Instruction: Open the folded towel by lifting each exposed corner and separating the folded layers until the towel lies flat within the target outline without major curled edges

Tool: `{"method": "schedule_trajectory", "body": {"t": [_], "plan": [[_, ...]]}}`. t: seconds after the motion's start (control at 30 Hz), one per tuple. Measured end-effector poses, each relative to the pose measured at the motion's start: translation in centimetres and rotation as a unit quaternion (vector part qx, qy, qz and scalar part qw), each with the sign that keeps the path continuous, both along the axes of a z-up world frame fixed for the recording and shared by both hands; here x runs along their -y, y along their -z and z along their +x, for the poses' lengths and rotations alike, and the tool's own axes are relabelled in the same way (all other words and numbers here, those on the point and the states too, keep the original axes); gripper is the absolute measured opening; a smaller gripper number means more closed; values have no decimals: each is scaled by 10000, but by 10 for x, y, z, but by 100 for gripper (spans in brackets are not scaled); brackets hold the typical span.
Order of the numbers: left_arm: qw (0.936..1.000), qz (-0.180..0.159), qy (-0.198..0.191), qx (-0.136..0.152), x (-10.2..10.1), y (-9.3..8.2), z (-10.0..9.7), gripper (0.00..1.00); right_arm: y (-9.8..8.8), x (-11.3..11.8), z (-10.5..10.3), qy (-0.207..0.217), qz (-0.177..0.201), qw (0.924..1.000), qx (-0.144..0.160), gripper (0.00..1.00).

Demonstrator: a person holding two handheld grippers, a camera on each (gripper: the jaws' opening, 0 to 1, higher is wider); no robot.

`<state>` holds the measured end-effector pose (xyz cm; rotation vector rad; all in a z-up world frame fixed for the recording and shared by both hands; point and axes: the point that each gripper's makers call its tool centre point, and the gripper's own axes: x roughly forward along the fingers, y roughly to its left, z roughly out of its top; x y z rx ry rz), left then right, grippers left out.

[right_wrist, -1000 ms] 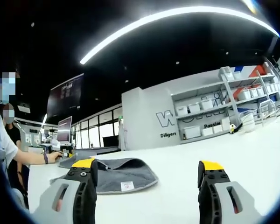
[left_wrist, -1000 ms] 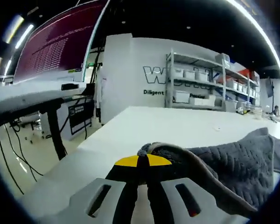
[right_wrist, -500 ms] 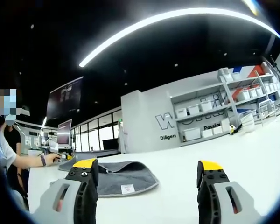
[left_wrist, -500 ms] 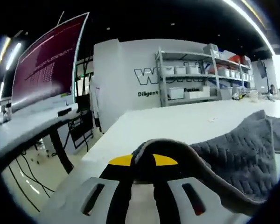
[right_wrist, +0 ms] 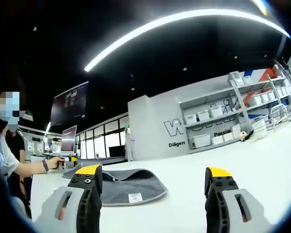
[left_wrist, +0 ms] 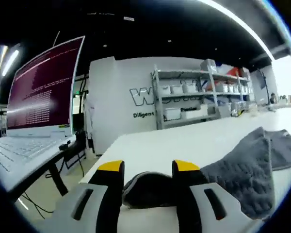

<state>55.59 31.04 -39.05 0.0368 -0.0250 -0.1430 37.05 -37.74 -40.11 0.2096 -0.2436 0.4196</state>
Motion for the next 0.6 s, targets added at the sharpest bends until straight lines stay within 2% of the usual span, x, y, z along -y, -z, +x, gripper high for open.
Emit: {"method": "schedule_trajectory", "body": {"t": [0.1, 0.23, 0.47, 0.6], "plan": [[9999, -52, 92, 107, -1, -4, 0, 47, -1, -1, 0, -27, 2, 10000, 13, 89], [9986, -368, 332, 194, 6, -8, 1, 61, -2, -1, 0, -34, -3, 10000, 37, 89], [9984, -247, 501, 68, 17, -4, 3, 76, -2, -3, -1, -55, 6, 10000, 58, 89], [9971, -358, 675, 31, 22, -4, 4, 83, -2, -4, -1, -61, 13, 10000, 60, 90]]}}
